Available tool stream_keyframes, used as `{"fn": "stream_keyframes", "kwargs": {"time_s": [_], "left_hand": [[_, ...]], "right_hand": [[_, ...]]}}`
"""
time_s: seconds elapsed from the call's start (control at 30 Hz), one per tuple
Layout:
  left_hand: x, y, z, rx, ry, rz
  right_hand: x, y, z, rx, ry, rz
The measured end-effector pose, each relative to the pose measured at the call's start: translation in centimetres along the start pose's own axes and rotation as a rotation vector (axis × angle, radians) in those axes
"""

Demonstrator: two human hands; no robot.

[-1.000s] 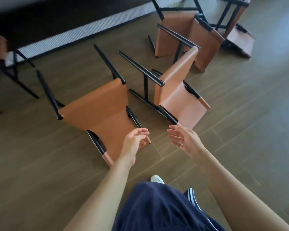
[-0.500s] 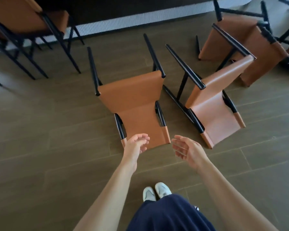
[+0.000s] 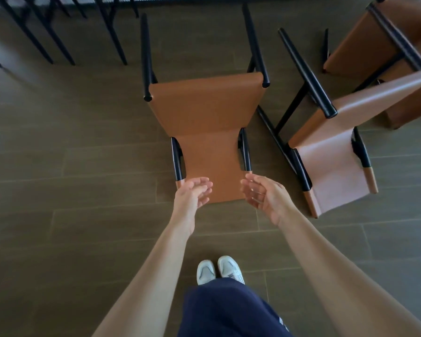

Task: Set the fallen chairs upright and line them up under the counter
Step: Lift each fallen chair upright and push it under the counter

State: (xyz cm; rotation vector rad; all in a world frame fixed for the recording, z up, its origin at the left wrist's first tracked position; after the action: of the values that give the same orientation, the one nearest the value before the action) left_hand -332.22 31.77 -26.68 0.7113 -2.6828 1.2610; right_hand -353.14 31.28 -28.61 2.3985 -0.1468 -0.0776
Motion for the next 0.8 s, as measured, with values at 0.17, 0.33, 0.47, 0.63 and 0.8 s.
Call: {"fn": "stream_keyframes", "kwargs": {"time_s": [0.17,0.33,0.47,0.63,0.8], "left_hand": [[-2.0,4.7,8.1,0.051,0.016,0.073],[-4.8,10.5,17.4,0.096,0.014,0.233],[-6.7,15.3,24.2,0.146,0.033,0.363],[-7.7,20.2,30.5,0.281,0.088,0.502],[-6.5,22.1,36.0,0.374,0.160,0.529]], "right_hand": [[0.5,-6.2,8.6,0.021,-0.017,0.005],[1.7,-13.1,18.8,0.047,-0.020,0.001],[2.5,-18.4,26.4,0.066,-0.019,0.011],[3.1,-23.4,34.0,0.069,0.014,0.137],[4.0,-26.7,39.6,0.067,0.052,0.224]]}}
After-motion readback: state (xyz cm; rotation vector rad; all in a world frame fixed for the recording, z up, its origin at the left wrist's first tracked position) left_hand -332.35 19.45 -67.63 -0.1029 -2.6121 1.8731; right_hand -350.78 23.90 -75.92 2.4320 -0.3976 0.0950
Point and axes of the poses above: each hand's wrist, its own z-axis towards the middle knuckle, its own x-axis out of the palm, y = z × x, the point moved 6 cm from there along z, towards the middle knuckle, and after that the axes turned 14 degrees about -z, right-handed, at the moved point
